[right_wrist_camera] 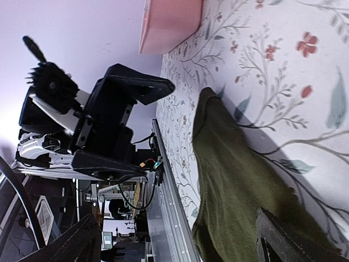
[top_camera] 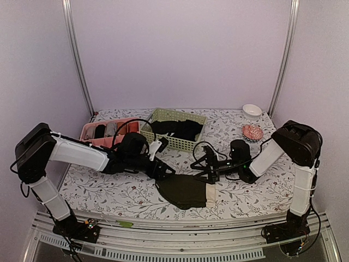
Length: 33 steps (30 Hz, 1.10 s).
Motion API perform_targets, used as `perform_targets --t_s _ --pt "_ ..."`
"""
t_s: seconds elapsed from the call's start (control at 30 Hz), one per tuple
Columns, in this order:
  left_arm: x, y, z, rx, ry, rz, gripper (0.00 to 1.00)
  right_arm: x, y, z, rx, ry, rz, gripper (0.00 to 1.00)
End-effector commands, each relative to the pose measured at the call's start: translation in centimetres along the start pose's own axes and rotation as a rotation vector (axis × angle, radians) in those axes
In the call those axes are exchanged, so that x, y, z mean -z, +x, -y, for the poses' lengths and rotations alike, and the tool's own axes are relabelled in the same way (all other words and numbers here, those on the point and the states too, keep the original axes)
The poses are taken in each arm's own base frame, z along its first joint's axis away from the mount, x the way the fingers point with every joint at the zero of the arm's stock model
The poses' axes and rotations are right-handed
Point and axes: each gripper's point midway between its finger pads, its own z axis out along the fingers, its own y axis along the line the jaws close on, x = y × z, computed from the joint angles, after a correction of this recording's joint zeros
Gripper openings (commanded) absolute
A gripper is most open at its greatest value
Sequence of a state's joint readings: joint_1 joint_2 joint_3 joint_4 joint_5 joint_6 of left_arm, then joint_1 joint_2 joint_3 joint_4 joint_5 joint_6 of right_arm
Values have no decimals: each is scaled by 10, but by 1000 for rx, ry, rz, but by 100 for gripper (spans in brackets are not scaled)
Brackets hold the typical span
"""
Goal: Roll the underwear
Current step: Smooth out the underwear at the center of the board.
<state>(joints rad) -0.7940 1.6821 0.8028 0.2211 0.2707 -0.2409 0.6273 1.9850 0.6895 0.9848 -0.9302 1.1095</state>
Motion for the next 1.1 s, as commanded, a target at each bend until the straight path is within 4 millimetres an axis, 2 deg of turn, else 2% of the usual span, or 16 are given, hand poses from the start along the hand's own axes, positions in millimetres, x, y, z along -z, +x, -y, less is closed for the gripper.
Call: perform_targets --t_s 0.0,0.13,0.37,0.43,0.57,0.83,0.97,1.07 --pt "11 -6 -2 -3 -15 32 92 11 5 25 -46 -4 13 99" --pt "6 -2 -2 15 -3 23 96 13 19 43 -106 -34 3 99" --pt "-13 4 14 78 89 23 96 16 26 51 -160 -48 18 99" --pt "-22 11 12 105 96 2 96 17 26 53 -167 -37 19 99" --pt "-30 29 -4 175 78 -44 96 20 30 60 -179 -5 21 99" --pt "-20 60 -37 235 -42 -114 96 25 38 82 -210 92 30 99" --pt "-4 52 -40 224 -59 -69 96 26 39 84 -193 112 25 99" --pt "0 43 -36 190 -53 -59 96 25 36 80 -173 116 17 99"
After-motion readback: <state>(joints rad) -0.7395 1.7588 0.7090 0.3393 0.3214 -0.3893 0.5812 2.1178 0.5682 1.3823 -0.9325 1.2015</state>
